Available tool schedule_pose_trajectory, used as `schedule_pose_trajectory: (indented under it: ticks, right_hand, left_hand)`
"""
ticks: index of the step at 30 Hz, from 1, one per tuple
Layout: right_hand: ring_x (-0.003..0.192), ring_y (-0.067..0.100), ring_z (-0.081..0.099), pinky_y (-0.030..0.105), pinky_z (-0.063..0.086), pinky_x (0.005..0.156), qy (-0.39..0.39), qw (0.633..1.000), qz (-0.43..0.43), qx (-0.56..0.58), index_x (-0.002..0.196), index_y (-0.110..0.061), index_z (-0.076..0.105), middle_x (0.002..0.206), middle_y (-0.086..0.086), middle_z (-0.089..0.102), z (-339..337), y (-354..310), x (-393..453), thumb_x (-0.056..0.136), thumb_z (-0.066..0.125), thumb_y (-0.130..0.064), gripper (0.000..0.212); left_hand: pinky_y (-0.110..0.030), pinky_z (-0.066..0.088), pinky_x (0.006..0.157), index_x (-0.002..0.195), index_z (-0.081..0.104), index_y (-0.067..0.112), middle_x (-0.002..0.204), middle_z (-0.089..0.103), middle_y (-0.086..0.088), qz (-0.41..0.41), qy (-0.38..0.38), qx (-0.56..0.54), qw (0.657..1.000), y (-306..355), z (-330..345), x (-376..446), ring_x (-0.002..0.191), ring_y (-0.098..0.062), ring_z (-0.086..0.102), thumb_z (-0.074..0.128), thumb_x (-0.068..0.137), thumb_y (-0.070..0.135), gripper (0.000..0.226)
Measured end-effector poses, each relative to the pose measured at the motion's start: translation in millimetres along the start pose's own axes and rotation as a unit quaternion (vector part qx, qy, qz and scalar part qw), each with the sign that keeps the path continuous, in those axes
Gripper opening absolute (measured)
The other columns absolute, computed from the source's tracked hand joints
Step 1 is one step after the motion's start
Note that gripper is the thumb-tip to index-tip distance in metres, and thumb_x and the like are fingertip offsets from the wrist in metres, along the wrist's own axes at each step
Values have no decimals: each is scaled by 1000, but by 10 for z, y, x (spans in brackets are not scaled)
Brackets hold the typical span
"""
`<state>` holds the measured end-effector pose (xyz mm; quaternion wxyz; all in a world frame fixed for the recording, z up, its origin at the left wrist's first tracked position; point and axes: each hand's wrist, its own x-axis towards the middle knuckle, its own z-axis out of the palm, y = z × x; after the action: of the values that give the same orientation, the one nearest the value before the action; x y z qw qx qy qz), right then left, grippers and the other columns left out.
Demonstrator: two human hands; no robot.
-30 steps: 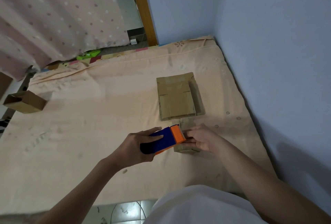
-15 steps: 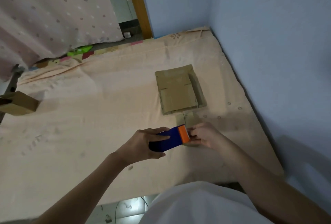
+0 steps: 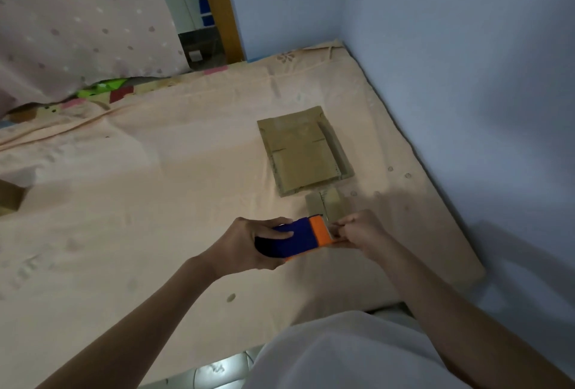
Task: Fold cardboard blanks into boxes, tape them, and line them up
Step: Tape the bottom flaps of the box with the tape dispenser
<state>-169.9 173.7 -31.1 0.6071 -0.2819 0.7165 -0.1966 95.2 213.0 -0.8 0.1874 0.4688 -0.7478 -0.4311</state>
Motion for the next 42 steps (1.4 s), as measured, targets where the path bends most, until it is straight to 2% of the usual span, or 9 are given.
schedule_pose_trajectory:
  ticks: [4, 8, 12, 19, 25, 30, 34, 39, 42]
  right_hand:
    - [69, 28, 74, 36, 61, 59, 34, 999, -4, -22, 88, 2, 70, 83, 18, 72, 40, -42, -60, 85, 72, 8, 7]
    - [56, 20, 70, 29, 60, 56, 116, 989, -39, -78, 74, 1, 76, 64, 11, 73, -115, -78, -24, 78, 67, 5, 11]
    - [52, 14, 69, 18, 54, 48, 138, 983, -72, -102, 76, -1, 78, 72, 14, 75, -182, -106, -58, 79, 68, 7, 14]
    - [72, 13, 68, 0, 36, 46, 160, 956, -124, -214, 72, -8, 81, 74, 6, 75, -187, -76, -107, 76, 62, 5, 23]
    - [81, 16, 71, 18, 49, 68, 154, 940, -149, -266, 72, -10, 81, 77, 4, 77, -190, -24, -110, 76, 61, 3, 24]
    - [80, 19, 71, 19, 49, 62, 159, 931, -147, -294, 70, -12, 81, 74, 5, 76, -245, -3, 0, 76, 60, 0, 24]
    - [79, 19, 71, 24, 55, 68, 163, 928, -144, -303, 70, -10, 80, 74, 5, 76, -261, 36, 51, 76, 59, -2, 23]
    - [78, 18, 70, 12, 42, 53, 160, 930, -137, -301, 73, -9, 80, 74, 4, 75, -241, 69, 99, 77, 61, -5, 19]
    - [81, 18, 70, 16, 46, 60, 149, 932, -136, -300, 72, -15, 81, 75, 2, 76, -231, 82, 103, 74, 63, -4, 21]
  left_hand:
    - [-33, 61, 81, 118, 73, 26, 134, 60, 19, -11, -26, -25, 999, -32, -88, 35, 110, -10, 67, 89, 70, 16, 51]
    - [-28, 59, 87, 117, 74, 23, 133, 62, 15, -11, -26, -29, 999, -126, -176, -16, 119, -3, 60, 90, 69, 11, 52]
    - [-23, 56, 91, 116, 74, 21, 132, 63, 15, -5, -15, -37, 999, -234, -127, -65, 121, -1, 59, 90, 68, 7, 53]
    - [-22, 53, 95, 128, 67, 29, 138, 57, 17, -25, -20, -20, 999, -530, 174, -45, 125, 1, 54, 87, 69, 6, 66]
    - [-22, 52, 97, 128, 66, 32, 138, 57, 16, -32, -27, -16, 999, -700, 307, -16, 126, 3, 52, 87, 69, 9, 66]
    - [-19, 52, 95, 130, 64, 32, 140, 56, 13, -29, -40, -5, 999, -714, 351, 68, 126, 0, 52, 85, 72, 10, 65]
    - [-13, 51, 91, 131, 63, 32, 140, 56, 12, -34, -52, -1, 998, -737, 354, 100, 124, -3, 53, 84, 73, 10, 65]
    - [-10, 50, 88, 131, 63, 31, 139, 56, 12, -34, -52, 2, 998, -761, 348, 93, 121, -3, 55, 84, 73, 10, 65]
    - [-13, 51, 90, 130, 64, 32, 139, 56, 15, -32, -48, -5, 998, -785, 350, 66, 123, -2, 54, 85, 72, 9, 66]
